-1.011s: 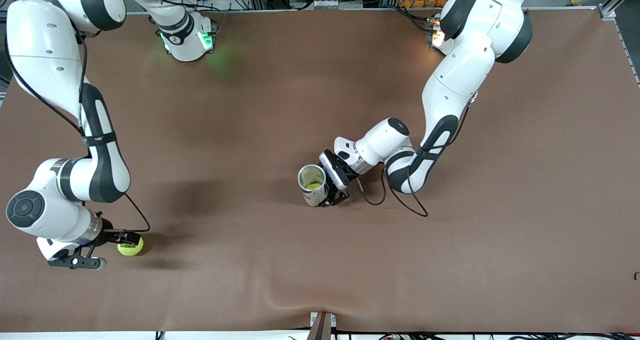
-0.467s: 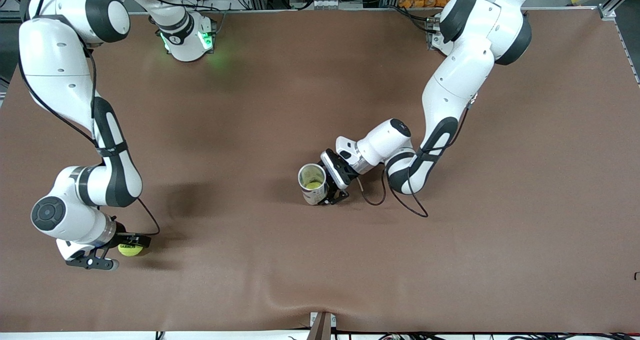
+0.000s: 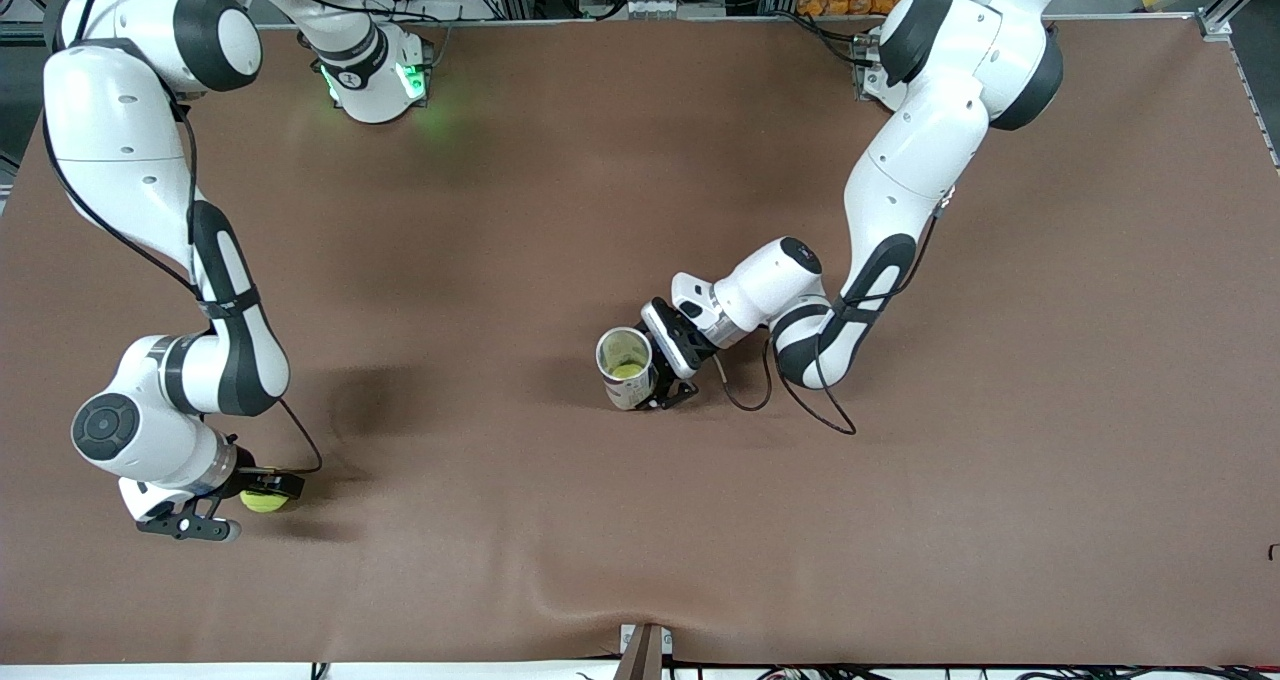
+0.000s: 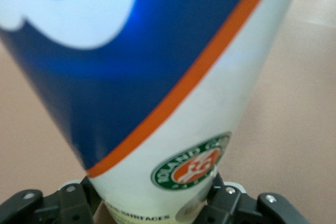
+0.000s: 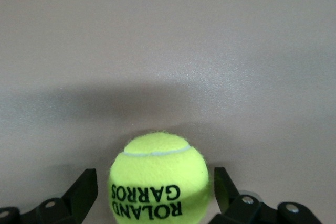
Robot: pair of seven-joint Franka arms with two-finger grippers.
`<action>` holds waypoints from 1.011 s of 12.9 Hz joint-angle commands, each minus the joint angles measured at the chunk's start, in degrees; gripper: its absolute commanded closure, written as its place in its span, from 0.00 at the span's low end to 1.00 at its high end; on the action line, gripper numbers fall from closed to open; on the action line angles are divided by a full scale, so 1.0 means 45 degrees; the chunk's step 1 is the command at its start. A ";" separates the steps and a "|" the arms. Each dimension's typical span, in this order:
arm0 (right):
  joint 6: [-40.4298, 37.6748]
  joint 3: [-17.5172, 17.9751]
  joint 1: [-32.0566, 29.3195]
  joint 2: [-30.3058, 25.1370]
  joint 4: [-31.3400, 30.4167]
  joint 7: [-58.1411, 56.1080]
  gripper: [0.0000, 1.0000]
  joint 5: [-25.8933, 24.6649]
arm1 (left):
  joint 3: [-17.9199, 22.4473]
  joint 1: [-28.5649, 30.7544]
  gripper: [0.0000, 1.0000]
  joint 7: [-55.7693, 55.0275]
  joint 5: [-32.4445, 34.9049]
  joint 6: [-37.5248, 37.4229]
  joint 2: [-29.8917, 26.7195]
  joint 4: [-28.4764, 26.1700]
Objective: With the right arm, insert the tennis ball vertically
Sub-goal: 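Reach the right gripper to the second tennis ball and grasp it, then carry the second ball over the can and drop it in with the right gripper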
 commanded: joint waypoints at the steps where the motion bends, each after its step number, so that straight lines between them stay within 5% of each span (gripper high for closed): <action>1: 0.0088 0.0172 -0.0172 0.0185 0.0277 0.0240 0.31 -0.0302 | 0.0005 -0.0185 0.23 -0.0147 0.0474 -0.0089 0.0690 0.0094; 5: -0.0164 0.0192 0.0061 -0.0477 0.0278 0.0201 0.32 -0.0185 | 0.0005 -0.0185 0.23 -0.0147 0.0474 -0.0070 0.0651 0.0094; 9: -0.2640 0.0562 0.0665 -0.2407 0.0297 0.0530 0.32 -0.0068 | -0.0014 0.0049 0.22 -0.0128 0.0766 -0.0050 0.0573 0.0075; 13: -0.4497 0.0641 0.3161 -0.3973 0.0277 0.4778 0.32 -0.0088 | -0.0014 0.0010 0.22 -0.0128 0.0747 -0.0050 0.0592 0.0094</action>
